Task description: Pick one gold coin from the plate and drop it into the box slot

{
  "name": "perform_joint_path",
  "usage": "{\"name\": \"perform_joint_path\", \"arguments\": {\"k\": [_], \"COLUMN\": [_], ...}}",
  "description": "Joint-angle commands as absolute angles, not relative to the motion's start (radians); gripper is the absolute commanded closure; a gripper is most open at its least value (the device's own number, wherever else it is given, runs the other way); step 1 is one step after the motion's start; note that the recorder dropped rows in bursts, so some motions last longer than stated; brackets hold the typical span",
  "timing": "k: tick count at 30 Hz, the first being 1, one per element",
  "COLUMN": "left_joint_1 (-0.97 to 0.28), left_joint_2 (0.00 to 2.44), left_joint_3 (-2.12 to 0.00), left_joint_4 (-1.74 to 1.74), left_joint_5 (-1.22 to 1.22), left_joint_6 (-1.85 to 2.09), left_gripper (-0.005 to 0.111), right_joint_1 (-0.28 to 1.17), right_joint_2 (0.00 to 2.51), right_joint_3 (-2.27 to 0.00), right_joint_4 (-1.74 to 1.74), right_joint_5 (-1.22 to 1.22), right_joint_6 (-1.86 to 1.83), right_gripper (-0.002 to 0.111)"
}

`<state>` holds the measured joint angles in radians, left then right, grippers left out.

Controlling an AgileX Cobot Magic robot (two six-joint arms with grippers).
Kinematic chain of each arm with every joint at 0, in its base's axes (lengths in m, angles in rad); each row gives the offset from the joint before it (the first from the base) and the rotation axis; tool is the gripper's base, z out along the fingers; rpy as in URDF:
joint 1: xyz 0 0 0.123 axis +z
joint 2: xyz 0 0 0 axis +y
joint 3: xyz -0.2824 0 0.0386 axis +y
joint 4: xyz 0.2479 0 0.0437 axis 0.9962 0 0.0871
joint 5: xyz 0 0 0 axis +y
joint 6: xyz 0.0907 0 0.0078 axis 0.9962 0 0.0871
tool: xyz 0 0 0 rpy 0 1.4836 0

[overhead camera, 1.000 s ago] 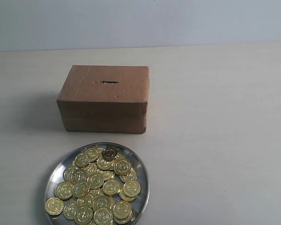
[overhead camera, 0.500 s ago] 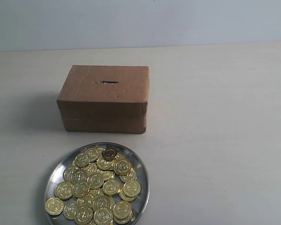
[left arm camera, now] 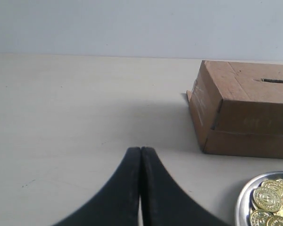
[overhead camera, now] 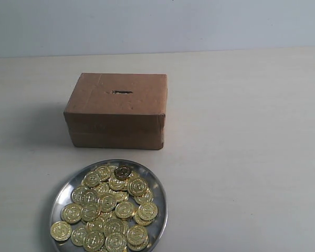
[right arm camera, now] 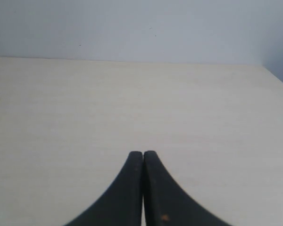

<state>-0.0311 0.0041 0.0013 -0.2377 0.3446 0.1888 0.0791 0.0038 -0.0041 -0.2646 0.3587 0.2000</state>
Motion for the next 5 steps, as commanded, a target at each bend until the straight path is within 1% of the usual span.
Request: {"name": "perform_joint_path", "arguments": {"k": [1,5], "left_joint_1": [-0.028,-0.028], "left_joint_2": [0.0,0.0], "left_joint_3": [0.0,0.0], "left_joint_4": [-0.247,-0.247], "left_joint_5": [0.336,0.336], "left_joint_6": [0.18,0.182], "left_gripper": [0.107,0.107], "right_joint_1": [0.074,0.074], "right_joint_2": [0.0,0.0], "right_joint_3": [0.0,0.0], "right_joint_4": [-0.262,-0.262], "right_joint_5": [0.359,0.359], "right_joint_6": [0.193,0.193], "right_gripper": [0.108,0.108]}}
